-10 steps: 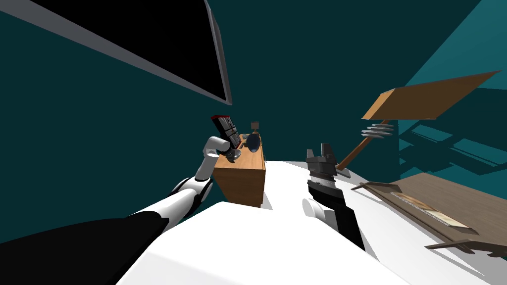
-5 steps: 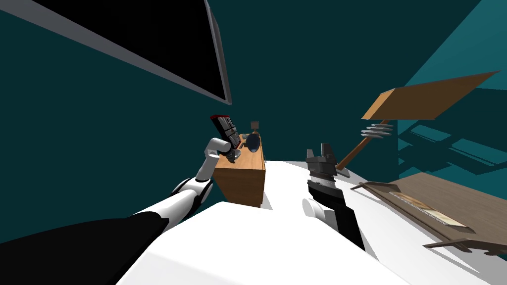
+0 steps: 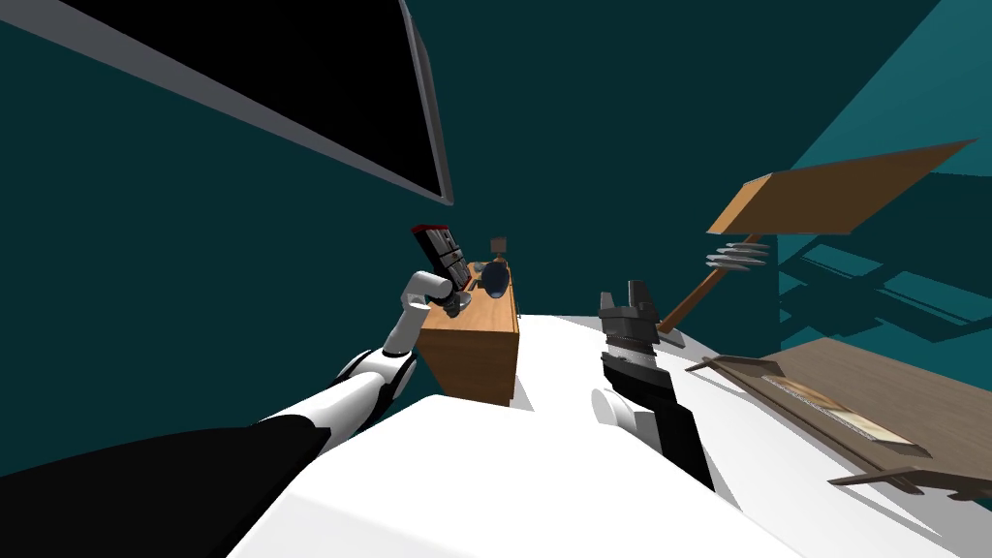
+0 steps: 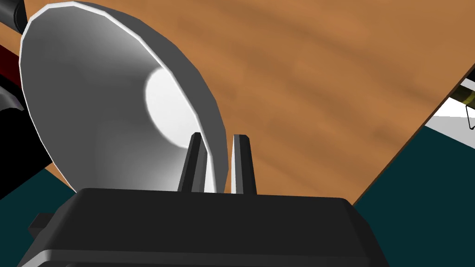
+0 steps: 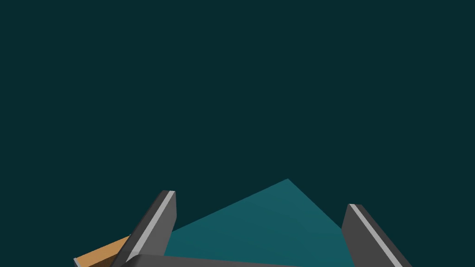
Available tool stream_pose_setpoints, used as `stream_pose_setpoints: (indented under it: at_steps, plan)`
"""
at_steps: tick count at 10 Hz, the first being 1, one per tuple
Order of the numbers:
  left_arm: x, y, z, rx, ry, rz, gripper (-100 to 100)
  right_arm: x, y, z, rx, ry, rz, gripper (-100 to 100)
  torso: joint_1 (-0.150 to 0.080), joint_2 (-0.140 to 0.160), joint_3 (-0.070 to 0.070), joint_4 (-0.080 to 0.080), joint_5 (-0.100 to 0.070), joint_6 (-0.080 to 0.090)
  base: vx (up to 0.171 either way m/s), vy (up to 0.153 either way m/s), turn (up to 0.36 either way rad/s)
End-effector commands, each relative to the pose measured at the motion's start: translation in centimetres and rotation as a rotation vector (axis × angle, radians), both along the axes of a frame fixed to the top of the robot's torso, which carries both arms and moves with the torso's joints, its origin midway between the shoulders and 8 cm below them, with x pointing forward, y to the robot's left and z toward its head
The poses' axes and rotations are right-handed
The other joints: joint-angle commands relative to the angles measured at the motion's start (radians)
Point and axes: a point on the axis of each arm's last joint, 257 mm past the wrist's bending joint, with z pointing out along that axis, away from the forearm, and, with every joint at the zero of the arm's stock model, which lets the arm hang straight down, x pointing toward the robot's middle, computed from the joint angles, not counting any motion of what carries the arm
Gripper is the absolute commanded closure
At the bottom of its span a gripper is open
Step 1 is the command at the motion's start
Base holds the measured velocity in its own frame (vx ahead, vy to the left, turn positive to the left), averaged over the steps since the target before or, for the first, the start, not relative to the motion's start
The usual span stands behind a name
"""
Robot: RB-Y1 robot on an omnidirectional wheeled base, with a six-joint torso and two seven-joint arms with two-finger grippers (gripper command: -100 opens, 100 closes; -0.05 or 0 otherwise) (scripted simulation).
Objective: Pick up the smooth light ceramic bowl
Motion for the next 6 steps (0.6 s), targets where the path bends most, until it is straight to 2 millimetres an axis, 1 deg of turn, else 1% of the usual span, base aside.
stream_pose_setpoints:
  at_steps: [1, 2, 3, 4, 6]
  plan:
    - [0.0, 0.0, 0.0, 0.000, 0.000, 0.000, 100, 0.0, 0.0, 0.0, 0.000, 0.000, 0.000, 0, 0.000, 0.000, 0.000, 0.000, 0.000, 0.000, 0.000, 0.000, 0.000]
    - [0.0, 0.0, 0.0, 0.000, 0.000, 0.000, 100, 0.0, 0.0, 0.0, 0.000, 0.000, 0.000, 0, 0.000, 0.000, 0.000, 0.000, 0.000, 0.000, 0.000, 0.000, 0.000]
    - [0.0, 0.0, 0.0, 0.000, 0.000, 0.001, 0, 0.0, 0.0, 0.0, 0.000, 0.000, 0.000, 0, 0.000, 0.000, 0.000, 0.000, 0.000, 0.000, 0.000, 0.000, 0.000]
    - [-0.5, -0.2, 0.8, 0.000, 0.001, -0.002, 100, 0.0, 0.0, 0.0, 0.000, 0.000, 0.000, 0, 0.000, 0.000, 0.000, 0.000, 0.000, 0.000, 0.000, 0.000, 0.000]
    - [-1.1, -0.4, 1.6, 0.000, 0.002, -0.004, 100, 0.0, 0.0, 0.0, 0.000, 0.000, 0.000, 0, 0.000, 0.001, 0.001, 0.001, -0.001, 0.000, 0.002, 0.008, 0.008]
